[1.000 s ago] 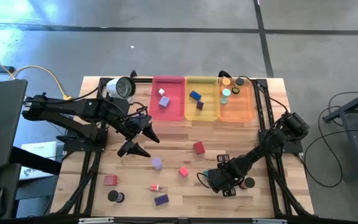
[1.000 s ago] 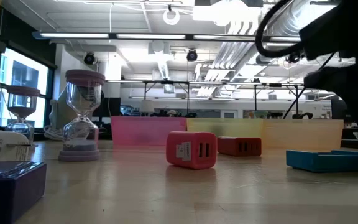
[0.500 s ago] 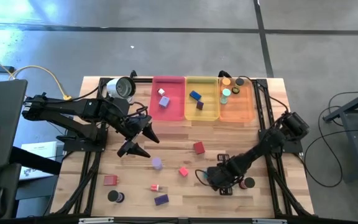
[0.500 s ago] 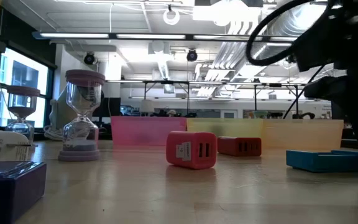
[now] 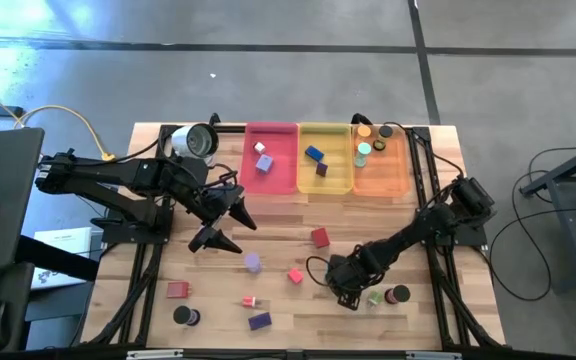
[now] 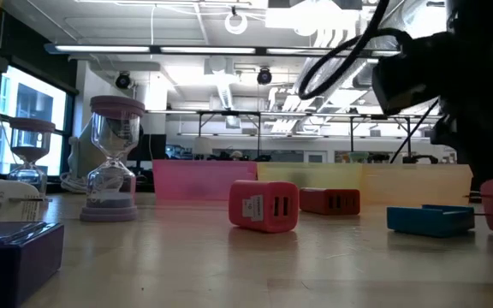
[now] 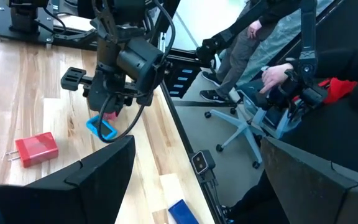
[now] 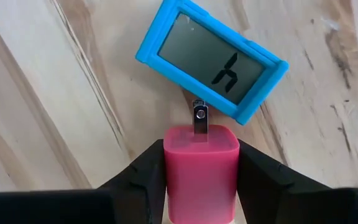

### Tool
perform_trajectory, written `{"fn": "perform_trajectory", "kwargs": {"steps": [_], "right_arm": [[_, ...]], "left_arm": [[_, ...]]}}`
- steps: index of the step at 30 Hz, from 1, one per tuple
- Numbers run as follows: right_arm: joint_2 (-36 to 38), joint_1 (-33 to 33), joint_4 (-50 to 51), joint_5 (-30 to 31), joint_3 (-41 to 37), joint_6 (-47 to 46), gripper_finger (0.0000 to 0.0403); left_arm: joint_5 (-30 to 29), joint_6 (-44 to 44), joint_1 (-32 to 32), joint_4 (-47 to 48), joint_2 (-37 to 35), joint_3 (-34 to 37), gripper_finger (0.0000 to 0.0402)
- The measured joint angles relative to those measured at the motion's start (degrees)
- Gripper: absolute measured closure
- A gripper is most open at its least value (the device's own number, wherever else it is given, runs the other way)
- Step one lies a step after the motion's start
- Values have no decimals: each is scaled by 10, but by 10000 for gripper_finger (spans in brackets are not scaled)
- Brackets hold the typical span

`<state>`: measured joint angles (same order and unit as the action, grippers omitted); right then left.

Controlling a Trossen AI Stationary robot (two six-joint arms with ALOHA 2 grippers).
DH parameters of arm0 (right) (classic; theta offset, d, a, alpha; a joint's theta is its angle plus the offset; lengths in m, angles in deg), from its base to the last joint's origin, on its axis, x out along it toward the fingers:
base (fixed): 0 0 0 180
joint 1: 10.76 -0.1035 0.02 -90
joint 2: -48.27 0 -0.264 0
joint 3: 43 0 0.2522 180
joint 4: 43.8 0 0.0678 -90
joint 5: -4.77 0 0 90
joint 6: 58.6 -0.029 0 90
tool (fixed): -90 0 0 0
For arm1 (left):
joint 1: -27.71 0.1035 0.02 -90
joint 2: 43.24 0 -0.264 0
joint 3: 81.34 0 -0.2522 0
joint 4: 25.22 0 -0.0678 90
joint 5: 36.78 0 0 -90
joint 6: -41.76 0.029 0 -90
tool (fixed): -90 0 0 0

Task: Pick & Place Office items
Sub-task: Put the right pink charger adapter into the red bin

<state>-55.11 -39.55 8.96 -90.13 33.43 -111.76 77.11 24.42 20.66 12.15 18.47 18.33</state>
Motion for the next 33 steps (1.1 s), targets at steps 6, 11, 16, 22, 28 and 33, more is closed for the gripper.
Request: {"fn": "perform_trajectory", "kwargs": {"steps": [6, 11, 16, 22, 28, 33], "right_arm": [[0, 1, 18, 20, 25, -10, 262], [0, 1, 72, 69, 73, -1, 262], [0, 10, 179, 130, 141, 16, 262], [0, 37, 299, 210, 243, 60, 262], [17, 62, 327, 308, 290, 69, 262], [50, 76, 292, 400, 290, 50, 262]], "left_arm": [[-3, 0, 0, -1, 0, 0, 62], [-5, 0, 0, -12, 0, 0, 62], [-5, 11, 0, -52, 0, 0, 62], [-25, 50, 0, -93, -5, 0, 62], [-67, 123, 5, -124, -24, 0, 62], [-104, 163, 6, -198, -39, 0, 62]]}}
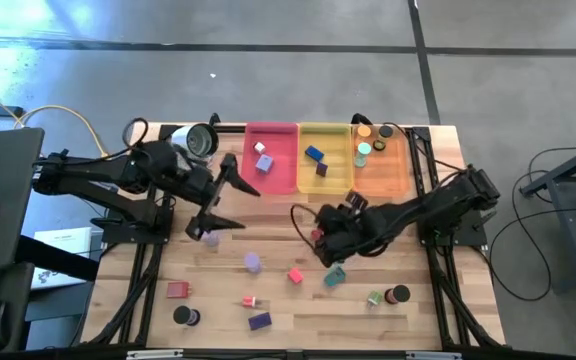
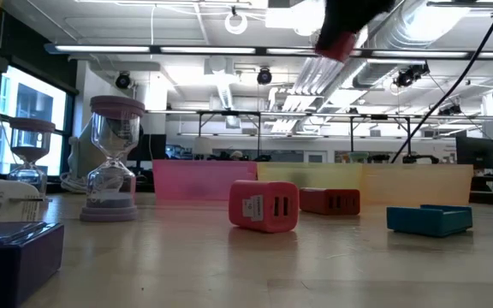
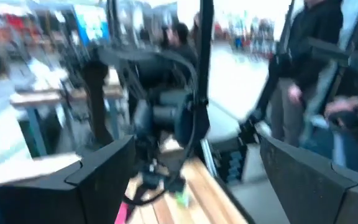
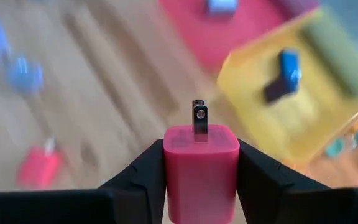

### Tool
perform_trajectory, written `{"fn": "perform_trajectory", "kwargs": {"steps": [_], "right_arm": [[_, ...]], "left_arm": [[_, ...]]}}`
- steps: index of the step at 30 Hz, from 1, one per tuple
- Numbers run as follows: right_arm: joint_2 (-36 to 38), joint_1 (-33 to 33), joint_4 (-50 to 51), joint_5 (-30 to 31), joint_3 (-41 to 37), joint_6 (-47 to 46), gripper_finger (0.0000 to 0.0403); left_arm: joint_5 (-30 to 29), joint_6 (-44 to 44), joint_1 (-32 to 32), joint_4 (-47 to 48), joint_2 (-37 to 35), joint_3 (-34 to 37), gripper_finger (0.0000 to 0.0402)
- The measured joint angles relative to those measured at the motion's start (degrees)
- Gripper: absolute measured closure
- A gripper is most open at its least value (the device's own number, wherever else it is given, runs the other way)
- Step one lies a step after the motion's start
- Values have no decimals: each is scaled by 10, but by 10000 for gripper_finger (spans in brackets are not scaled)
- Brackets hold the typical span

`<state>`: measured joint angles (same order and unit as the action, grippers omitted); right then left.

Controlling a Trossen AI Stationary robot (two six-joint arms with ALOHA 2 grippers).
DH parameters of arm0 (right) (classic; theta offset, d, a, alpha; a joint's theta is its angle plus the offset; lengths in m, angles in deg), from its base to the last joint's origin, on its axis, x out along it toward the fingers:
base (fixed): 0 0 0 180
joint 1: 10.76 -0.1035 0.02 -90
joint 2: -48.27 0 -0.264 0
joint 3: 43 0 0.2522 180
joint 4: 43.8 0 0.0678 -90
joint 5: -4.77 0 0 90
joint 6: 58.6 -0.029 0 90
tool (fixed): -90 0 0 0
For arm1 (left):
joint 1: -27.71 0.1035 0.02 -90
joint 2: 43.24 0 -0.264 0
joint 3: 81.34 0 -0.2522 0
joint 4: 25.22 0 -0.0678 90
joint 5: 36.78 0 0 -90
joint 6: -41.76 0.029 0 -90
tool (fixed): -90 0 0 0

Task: Pick & Place Office items
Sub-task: Put the right pink charger adapter into the red bin

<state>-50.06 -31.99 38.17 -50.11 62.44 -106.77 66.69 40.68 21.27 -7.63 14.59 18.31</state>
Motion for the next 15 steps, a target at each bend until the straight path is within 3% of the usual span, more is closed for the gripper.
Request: {"fn": "perform_trajectory", "kwargs": {"steps": [7, 11, 15], "right_arm": [[51, 10, -88, 109, 0, 35, 262], [63, 27, -144, 135, 0, 81, 262], [66, 43, -230, 112, 0, 162, 262]], "left_arm": [[-1, -89, 0, -52, -4, 0, 62], [-2, -50, 9, -48, -10, 0, 62], [-3, -4, 20, -35, -21, 0, 62]]}}
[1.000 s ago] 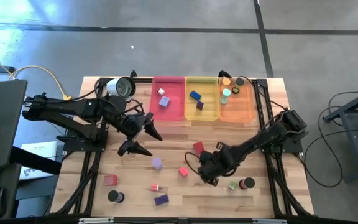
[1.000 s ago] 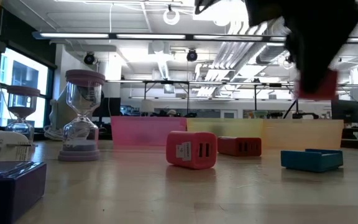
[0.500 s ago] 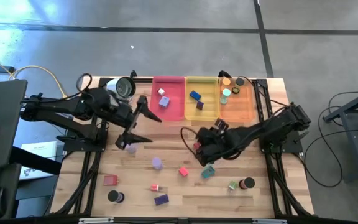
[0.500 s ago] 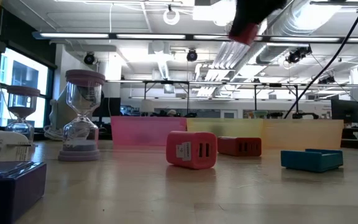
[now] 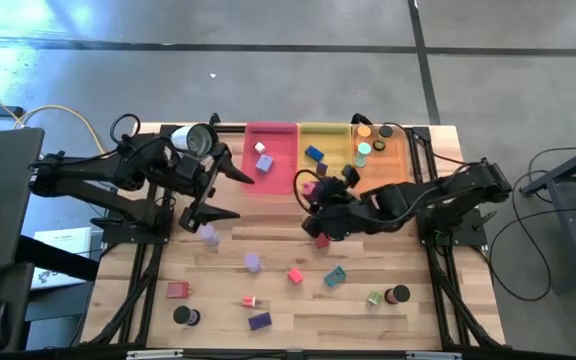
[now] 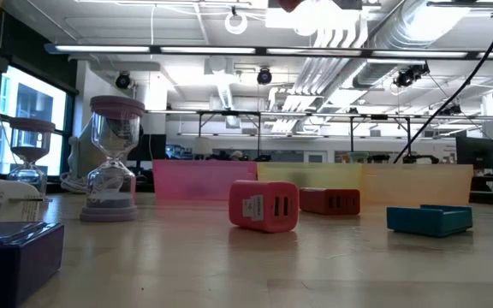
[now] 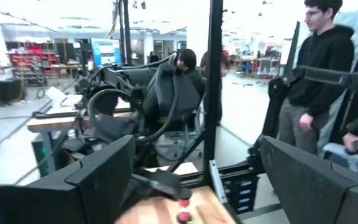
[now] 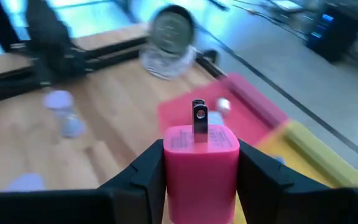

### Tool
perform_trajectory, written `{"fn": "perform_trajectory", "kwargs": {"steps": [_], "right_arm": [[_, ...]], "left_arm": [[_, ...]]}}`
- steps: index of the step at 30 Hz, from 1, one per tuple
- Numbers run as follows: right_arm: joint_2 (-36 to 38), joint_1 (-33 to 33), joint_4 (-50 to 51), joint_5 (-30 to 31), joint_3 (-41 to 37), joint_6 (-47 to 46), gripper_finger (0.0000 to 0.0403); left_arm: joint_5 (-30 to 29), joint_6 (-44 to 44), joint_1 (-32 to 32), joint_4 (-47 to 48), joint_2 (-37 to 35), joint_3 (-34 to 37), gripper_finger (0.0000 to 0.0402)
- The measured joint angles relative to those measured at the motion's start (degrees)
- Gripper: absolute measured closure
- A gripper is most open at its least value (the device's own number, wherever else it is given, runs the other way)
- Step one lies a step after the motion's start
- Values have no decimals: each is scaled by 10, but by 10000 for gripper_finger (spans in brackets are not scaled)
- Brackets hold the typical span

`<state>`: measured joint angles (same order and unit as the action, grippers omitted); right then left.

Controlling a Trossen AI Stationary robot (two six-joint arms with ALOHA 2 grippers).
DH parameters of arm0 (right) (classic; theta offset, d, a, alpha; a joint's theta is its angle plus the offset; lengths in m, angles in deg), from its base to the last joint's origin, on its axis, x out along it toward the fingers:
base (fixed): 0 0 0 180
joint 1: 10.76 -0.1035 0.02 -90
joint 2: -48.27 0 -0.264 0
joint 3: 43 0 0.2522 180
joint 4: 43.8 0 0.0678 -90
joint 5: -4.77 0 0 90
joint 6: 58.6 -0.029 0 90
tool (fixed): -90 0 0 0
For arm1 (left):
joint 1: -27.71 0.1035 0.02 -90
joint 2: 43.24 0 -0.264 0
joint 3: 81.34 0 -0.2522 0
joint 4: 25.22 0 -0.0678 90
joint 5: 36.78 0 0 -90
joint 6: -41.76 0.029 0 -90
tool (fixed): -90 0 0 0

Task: Pick & Place Office items
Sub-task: Put the right pink charger adapter into the red bin

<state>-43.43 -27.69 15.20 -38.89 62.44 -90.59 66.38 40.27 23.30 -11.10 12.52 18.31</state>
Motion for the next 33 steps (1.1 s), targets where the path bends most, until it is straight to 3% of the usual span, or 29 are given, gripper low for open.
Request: {"fn": "perform_trajectory", "kwargs": {"steps": [4, 8, 16, 22, 28, 33], "right_arm": [[0, 13, -85, -58, 0, 85, 262], [0, 14, -102, -49, 0, 133, 263], [78, 21, -19, -41, 0, 143, 262], [168, 10, 54, -9, 0, 145, 263], [228, 3, 17, -19, -5, 139, 262], [231, 3, -77, -79, -27, 155, 263]], "left_arm": [[-7, 7, 15, 16, -12, 0, 62], [-39, 15, 34, 48, -23, 0, 62], [-114, 35, 52, 90, -28, 0, 62], [-120, 55, 52, 92, -24, 0, 62], [-136, 139, 52, 79, -24, 0, 62], [-176, 308, 46, 58, -19, 0, 62]]}}
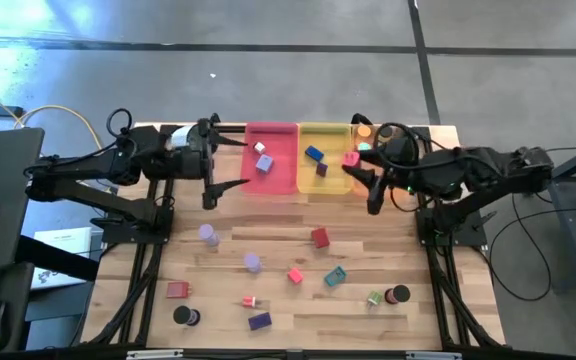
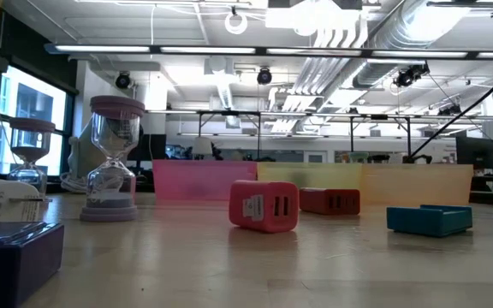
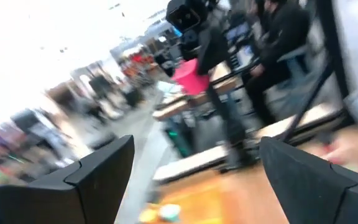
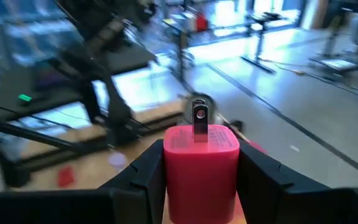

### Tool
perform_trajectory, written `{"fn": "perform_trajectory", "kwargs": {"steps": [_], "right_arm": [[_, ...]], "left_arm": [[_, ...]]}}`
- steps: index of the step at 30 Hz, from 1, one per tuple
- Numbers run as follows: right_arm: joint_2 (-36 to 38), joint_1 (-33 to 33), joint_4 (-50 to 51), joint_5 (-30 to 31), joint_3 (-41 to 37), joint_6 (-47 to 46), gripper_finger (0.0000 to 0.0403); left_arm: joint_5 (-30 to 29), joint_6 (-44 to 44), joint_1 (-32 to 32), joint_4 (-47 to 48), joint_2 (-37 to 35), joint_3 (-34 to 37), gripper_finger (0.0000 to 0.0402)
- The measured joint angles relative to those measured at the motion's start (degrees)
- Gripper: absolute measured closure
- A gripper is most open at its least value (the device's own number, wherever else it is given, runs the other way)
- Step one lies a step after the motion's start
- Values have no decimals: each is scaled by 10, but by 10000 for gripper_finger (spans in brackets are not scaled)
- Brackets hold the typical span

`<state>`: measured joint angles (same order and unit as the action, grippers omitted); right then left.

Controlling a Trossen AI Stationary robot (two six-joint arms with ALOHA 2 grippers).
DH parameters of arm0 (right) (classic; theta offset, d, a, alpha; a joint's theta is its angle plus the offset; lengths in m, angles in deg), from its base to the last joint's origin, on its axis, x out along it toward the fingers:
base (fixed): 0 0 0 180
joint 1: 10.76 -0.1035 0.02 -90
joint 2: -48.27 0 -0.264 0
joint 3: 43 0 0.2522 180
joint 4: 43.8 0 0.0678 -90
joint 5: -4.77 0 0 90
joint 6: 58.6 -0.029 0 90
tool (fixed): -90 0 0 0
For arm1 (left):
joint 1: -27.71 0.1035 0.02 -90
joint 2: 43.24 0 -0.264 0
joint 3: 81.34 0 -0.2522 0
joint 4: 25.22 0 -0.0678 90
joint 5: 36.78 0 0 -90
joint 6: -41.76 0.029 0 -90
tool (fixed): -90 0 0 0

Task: Pick & Place Office items
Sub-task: Put the right pink charger adapter into the red bin

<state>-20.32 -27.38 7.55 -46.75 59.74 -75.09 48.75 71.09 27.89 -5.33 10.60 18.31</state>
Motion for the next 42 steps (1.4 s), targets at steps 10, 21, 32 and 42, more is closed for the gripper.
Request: {"fn": "perform_trajectory", "kwargs": {"steps": [10, 21, 32, 42], "right_arm": [[-41, 26, -280, -141, -74, 30, 263], [-86, 74, -388, -276, -84, -36, 263], [-107, 115, -429, -383, -83, -49, 263], [-121, 137, -454, -481, -84, -47, 263]], "left_arm": [[4, 122, -42, -68, 33, 0, 62], [12, 154, -50, -83, 79, 0, 62], [-34, 150, -52, -142, 107, 0, 62], [-33, 124, -71, -142, 107, 0, 62]]}}
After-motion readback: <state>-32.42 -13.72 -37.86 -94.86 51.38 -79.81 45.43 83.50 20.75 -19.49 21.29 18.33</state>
